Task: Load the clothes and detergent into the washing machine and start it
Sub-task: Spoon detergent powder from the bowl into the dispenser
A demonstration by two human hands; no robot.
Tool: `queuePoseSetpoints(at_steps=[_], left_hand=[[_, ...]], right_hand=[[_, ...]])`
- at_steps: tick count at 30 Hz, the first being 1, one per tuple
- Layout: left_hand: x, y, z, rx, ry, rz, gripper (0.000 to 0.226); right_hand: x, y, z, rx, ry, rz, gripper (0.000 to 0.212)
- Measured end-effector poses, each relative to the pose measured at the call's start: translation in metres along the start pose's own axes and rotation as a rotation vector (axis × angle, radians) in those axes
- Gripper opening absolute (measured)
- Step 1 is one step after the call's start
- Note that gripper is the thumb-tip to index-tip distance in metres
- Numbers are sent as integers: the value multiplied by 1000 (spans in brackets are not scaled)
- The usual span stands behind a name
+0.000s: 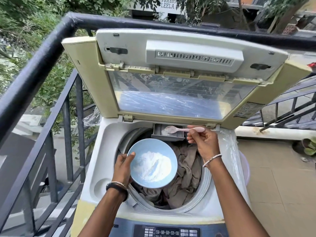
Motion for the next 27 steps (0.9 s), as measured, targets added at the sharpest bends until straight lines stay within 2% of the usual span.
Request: queuePoseSetpoints(at_steps=[4,7,13,16,18,20,27], left_hand=[[-1,0,-1,8,-2,-1,20],[-2,0,-2,19,-3,4,21],[-7,-3,2,8,-2,-5,20],[-5,-2,3,-1,-9,-11,22],[-3,2,4,-15,-13,-29,27],[-2,5,5,-29,-22,-61,33],[4,24,7,-77,-3,-187,42]], right_hand=[[9,-9,-8,36,-129,73,17],[14,-9,-8,50,-146,84,22],[19,-16,1,-81,-48,60,16],[28,-22,15,-254,53,-29,13],[41,-22,17,-299,53,-117,19],[57,-24,13,-262,0,-152,23],[91,-19,-1,21,-156,-67,11]])
Point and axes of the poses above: each hand's wrist, its own x-axis away from the middle knuckle, its own z-axis out of the back of the hand, y = z × x, the point moved 10 cm from there along -x, towards the middle knuckle, and after that the axes turned 14 degrees about y, right-handed, at the moved point
